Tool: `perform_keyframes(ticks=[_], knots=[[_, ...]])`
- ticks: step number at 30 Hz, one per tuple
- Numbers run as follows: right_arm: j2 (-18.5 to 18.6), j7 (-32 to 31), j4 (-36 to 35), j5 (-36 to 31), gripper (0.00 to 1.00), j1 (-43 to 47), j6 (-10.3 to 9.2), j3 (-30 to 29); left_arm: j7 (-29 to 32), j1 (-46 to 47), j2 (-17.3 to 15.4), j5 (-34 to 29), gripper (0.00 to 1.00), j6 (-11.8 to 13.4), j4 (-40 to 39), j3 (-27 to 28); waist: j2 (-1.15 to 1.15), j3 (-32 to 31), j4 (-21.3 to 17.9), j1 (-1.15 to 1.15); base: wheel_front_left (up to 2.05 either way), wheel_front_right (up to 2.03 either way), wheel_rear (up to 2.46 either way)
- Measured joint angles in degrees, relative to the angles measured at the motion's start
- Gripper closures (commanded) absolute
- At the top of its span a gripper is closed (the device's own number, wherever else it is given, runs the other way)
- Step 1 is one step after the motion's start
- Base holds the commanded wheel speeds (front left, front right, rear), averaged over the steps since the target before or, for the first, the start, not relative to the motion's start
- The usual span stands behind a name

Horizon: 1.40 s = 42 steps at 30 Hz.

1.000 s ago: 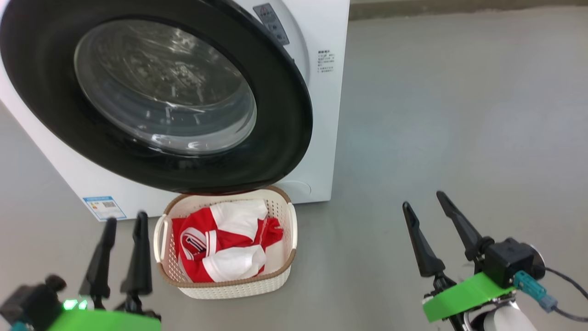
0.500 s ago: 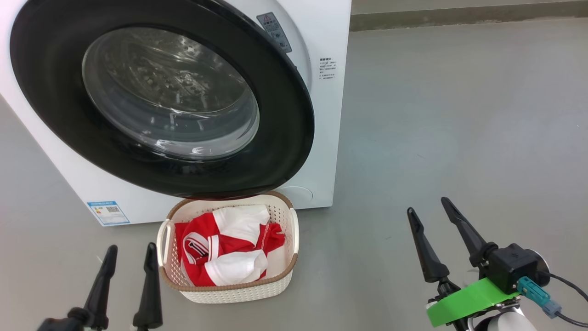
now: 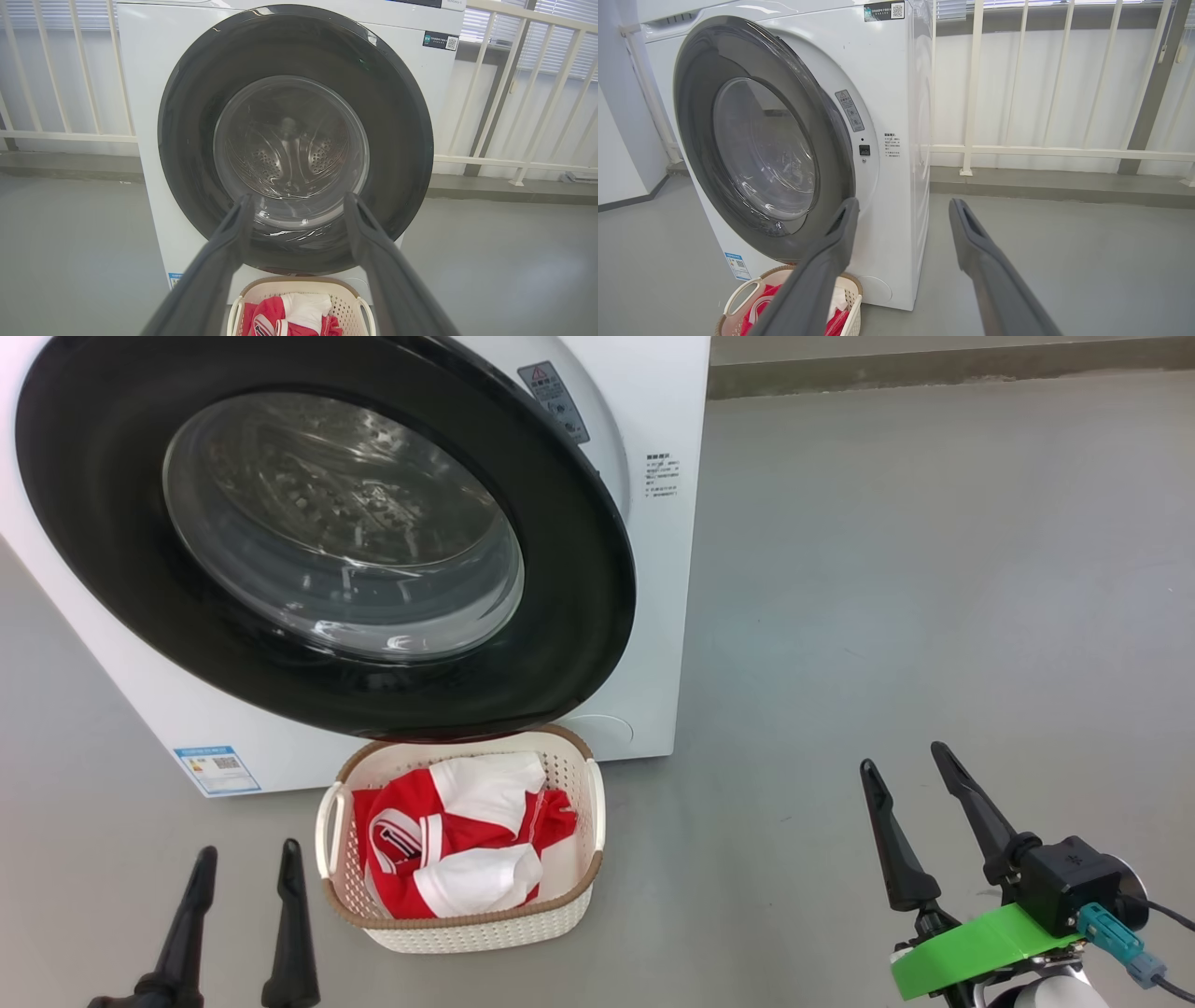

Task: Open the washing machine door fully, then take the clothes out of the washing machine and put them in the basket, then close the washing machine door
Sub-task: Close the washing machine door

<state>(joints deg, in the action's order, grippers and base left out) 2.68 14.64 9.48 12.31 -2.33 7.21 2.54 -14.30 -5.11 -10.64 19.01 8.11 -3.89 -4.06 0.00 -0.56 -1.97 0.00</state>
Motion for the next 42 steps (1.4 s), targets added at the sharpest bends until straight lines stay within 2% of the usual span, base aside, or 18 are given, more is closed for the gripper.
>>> perform_keyframes(ticks=[18, 20, 22, 24, 26, 27, 28, 29, 37, 42], knots=[[-0.01, -0.01, 0.71, -0.24, 0.0, 0.01, 0.0, -0.44, 0.0, -0.05, 1.26, -1.52, 0.0, -0.02, 0.46, 0.67, 0.0, -0.12, 0.26, 0.0, 0.0, 0.0, 0.0], [-0.01, -0.01, 0.82, -0.24, 0.15, 0.04, 0.0, -0.36, 0.0, -0.05, 1.33, -1.64, 0.0, -0.07, 0.45, 0.68, 0.0, -0.12, 0.51, 0.0, 0.0, 0.0, 0.0], [-0.01, -0.01, 1.03, -0.24, 0.51, 0.05, 0.0, -0.33, 0.0, -0.06, 1.45, -1.86, 0.0, -0.08, 0.44, 0.65, 0.0, -0.07, 0.84, 0.0, 0.0, 0.0, 0.0], [-0.01, -0.01, 1.07, -0.24, 0.58, 0.05, 0.0, -0.34, 0.0, -0.07, 1.49, -1.87, 0.0, -0.11, 0.45, 0.47, 0.0, 0.0, 1.3, 0.0, 0.0, 0.0, 0.0], [-0.01, -0.01, 1.14, -0.24, 0.75, 0.05, 0.0, -0.33, 0.0, -0.07, 1.59, -1.92, 0.0, -0.15, 0.45, 0.19, 0.0, 0.09, 1.87, 0.0, 0.0, 0.0, 0.0], [-0.01, -0.01, 1.23, -0.24, 0.9, 0.05, 0.0, -0.32, 0.0, -0.07, 1.65, -1.92, 0.0, -0.16, 0.45, -0.02, 0.0, 0.14, 2.17, 0.0, 0.0, 0.0, 0.0], [-0.01, -0.01, 1.34, -0.25, 0.9, 0.05, 0.0, -0.33, 0.0, -0.07, 1.7, -1.94, 0.0, -0.32, 0.45, -0.24, 0.0, 0.2, 2.52, 0.0, 0.0, 0.0, 0.0], [-0.01, -0.01, 1.47, -0.32, 1.0, 0.05, 0.0, -0.33, 0.0, -0.07, 1.81, -2.04, 0.0, -0.59, 0.45, -0.48, 0.0, 0.26, 2.87, 0.0, 0.0, 0.0, 0.0], [-0.02, -0.01, 2.04, -1.46, 1.0, -0.61, 0.0, -0.41, 0.0, 0.2, 2.29, -2.86, 0.0, -0.67, 0.33, -2.07, 0.0, 1.67, 5.96, 0.0, 0.0, 0.0, 0.0], [0.0, -0.01, 3.35, -2.48, 1.0, -4.81, 0.0, 0.07, 0.0, 1.58, 2.54, -2.9, 0.0, -1.16, 0.23, -3.31, 0.0, 3.52, 7.88, 0.0, 0.0, 0.0, 0.0]])
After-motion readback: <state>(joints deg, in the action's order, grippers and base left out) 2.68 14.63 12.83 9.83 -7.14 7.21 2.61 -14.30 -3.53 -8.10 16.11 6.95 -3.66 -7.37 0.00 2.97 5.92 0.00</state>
